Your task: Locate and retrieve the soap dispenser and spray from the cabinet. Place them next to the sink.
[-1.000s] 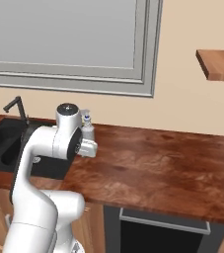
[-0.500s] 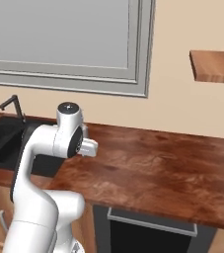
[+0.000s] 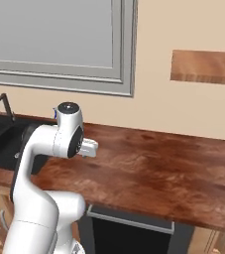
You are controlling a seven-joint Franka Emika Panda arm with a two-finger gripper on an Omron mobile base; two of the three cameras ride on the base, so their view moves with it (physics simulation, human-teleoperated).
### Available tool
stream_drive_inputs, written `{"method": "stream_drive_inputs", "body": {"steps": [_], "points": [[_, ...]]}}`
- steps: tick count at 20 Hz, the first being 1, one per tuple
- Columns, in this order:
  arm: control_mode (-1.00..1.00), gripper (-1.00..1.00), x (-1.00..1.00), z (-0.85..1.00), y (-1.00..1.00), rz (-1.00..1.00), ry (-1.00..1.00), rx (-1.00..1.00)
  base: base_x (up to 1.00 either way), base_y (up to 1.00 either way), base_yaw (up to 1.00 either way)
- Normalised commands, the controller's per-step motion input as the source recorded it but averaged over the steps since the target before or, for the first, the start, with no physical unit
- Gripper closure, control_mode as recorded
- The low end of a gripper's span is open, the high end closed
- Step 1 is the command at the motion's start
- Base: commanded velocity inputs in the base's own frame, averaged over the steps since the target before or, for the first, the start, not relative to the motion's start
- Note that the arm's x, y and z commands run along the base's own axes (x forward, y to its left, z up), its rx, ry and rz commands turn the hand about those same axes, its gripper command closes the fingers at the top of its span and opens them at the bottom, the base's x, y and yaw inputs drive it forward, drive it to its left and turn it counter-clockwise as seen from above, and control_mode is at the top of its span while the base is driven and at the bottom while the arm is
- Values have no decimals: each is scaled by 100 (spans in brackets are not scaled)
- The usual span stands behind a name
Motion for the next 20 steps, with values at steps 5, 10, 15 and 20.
{"method": "stream_drive_inputs", "body": {"steps": [5, 10, 15, 20], "points": [[100, -100, 0, 0, 0, 0, 0, 0, 3, -49, 0], [100, -100, 0, 0, 0, 0, 0, 0, 7, -49, 0], [100, -100, 0, 0, 0, 0, 0, 0, 12, -44, 1], [100, -100, 0, 0, 0, 0, 0, 0, 17, -38, 2]]}}
